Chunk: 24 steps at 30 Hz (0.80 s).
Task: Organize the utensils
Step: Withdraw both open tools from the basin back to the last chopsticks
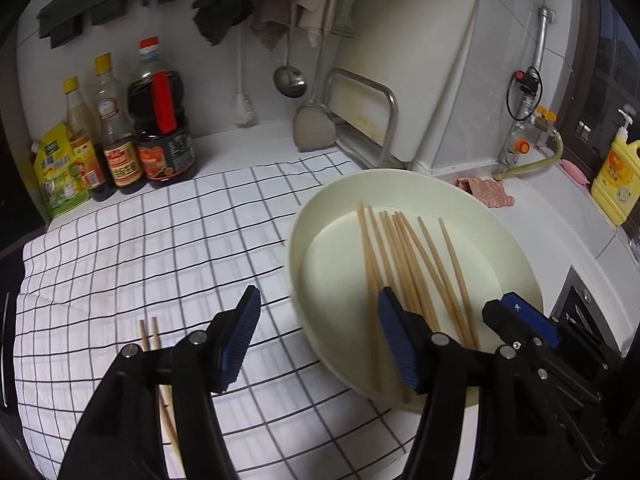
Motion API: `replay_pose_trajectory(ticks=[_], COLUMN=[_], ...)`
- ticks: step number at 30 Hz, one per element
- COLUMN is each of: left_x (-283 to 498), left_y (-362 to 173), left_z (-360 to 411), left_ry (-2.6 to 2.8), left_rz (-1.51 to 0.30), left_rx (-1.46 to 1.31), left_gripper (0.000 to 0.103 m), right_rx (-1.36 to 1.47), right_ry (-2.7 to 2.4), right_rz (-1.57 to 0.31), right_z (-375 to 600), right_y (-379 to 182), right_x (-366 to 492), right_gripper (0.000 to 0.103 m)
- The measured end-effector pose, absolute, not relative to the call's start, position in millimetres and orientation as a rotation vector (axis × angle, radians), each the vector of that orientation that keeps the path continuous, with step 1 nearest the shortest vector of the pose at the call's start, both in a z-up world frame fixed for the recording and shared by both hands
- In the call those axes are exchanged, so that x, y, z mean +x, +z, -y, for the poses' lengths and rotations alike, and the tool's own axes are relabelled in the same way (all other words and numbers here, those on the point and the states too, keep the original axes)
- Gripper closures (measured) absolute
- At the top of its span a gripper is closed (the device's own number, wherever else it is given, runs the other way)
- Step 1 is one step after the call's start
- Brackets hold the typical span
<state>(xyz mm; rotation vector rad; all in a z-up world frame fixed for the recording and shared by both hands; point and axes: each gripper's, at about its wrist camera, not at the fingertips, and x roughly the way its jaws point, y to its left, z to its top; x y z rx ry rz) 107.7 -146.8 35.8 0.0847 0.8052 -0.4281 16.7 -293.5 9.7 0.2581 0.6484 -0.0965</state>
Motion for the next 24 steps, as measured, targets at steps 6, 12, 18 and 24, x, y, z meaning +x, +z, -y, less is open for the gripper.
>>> replay_pose_trajectory(ticks=[6, 12, 18, 24], left_x=[98.8, 87.8, 77.2, 69.4], left_y=[30.8, 24.7, 21.1, 7.6], left_z=[114.6, 73.9, 34.9, 0.2], left_ry=[-0.377, -0.324, -0.255, -0.21], left_rz=[-0.819, -0.834, -0.817, -0.831], left_rx=[0.065, 0.027, 0.023, 0.016], left_gripper=[0.043, 0.042, 0.039, 0.037], right_rx=[0.24, 0.218, 0.182, 0.136], right_ry=[-0.06, -0.016, 0.058, 0.127], right_rz=[-0.65, -0.657, -0.67, -0.688], right_z=[269.0, 236.0, 194.6, 154.6], right_y=[11.9, 11.0, 5.6, -0.3], right_x=[5.3, -0.3, -0.8, -0.5], right_gripper=[0.076, 0.075, 0.071, 0.067])
